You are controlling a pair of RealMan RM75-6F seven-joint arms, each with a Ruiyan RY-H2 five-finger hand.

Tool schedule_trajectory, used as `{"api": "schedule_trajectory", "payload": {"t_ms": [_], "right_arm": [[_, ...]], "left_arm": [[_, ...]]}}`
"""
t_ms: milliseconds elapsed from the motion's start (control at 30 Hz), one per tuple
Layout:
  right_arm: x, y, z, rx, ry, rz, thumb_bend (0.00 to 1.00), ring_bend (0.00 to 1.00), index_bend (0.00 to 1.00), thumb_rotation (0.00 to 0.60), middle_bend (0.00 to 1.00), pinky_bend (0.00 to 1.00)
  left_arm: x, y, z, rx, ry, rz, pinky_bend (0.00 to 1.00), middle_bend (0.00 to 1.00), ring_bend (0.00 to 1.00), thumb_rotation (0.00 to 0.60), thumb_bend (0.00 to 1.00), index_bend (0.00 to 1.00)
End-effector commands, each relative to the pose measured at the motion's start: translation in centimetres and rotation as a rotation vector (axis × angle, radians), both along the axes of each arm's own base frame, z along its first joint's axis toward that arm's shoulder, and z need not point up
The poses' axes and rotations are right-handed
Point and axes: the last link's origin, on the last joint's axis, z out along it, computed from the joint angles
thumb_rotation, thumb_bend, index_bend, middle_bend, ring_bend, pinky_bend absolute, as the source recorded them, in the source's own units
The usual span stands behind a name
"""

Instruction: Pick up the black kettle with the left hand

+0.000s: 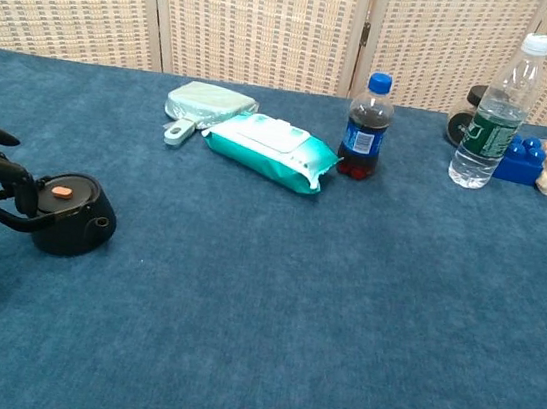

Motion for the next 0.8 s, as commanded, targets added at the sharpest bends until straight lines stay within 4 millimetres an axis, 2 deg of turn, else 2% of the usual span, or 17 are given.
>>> {"api": "schedule_trajectory", "payload": {"t_ms": [33,800], "right_arm": [[0.1,0.0,0.0,-0.004,-0.001,0.003,0.2,0.14,0.2,0.6,0.28,0.16],[-0.1,0.4,0.0,0.003,-0.005,-0.011,0.2,0.14,0.2,0.6,0.28,0.16]], "left_arm": [[-0.1,0.0,0.0,0.001,0.002,0.001,0.03,0.38,0.3,0.6,0.13,0.39],[-0.4,0.0,-1.4,-0.034,0.015,0.0,0.03,0.43,0.32,0.6,0.13,0.43]]}}
